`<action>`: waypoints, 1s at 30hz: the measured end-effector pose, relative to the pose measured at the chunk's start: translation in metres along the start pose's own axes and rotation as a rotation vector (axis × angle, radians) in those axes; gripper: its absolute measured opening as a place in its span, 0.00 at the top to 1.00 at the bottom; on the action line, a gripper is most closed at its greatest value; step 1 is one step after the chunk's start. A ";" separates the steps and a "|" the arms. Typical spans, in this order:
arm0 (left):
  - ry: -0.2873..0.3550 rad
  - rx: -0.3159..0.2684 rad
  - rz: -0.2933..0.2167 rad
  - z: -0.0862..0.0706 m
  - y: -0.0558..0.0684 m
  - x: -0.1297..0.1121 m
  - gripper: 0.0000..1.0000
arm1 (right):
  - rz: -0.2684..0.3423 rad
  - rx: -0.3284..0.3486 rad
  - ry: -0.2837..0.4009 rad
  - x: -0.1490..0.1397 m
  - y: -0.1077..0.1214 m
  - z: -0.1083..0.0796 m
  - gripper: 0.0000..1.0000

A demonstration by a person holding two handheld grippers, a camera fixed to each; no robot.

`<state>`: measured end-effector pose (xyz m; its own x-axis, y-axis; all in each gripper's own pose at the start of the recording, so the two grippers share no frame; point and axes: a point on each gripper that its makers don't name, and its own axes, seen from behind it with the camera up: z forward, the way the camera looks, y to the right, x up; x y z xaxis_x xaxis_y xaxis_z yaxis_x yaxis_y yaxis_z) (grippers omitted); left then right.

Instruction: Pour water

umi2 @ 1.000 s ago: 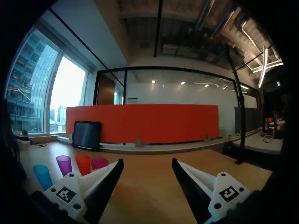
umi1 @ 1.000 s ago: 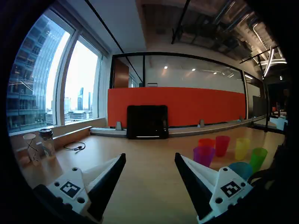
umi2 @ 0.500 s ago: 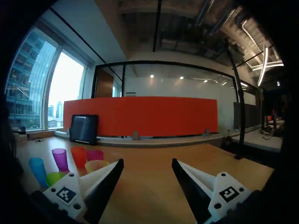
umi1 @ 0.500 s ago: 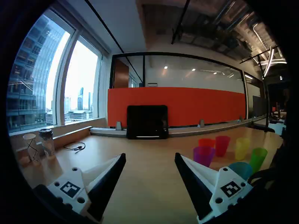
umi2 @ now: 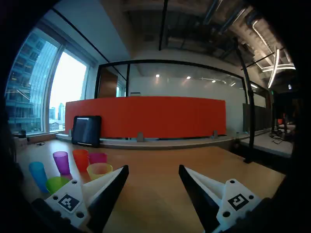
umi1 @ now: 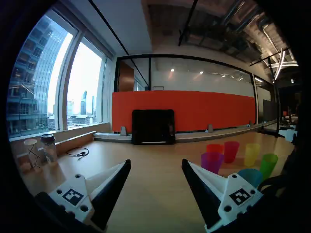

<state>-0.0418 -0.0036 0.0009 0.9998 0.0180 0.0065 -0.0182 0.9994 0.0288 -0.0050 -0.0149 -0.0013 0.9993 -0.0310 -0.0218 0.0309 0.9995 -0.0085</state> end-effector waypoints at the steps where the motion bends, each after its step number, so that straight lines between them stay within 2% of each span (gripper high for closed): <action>1: 0.000 0.000 0.000 0.000 0.000 0.000 0.03 | 0.000 0.000 0.000 0.000 0.000 0.000 0.00; 30: -0.001 0.000 0.000 0.000 0.001 0.001 0.03 | 0.002 0.004 -0.005 0.000 -0.001 -0.001 0.00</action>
<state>-0.0411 -0.0024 0.0007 0.9998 0.0183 0.0070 -0.0185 0.9994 0.0287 -0.0053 -0.0156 -0.0027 0.9994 -0.0287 -0.0168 0.0286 0.9996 -0.0045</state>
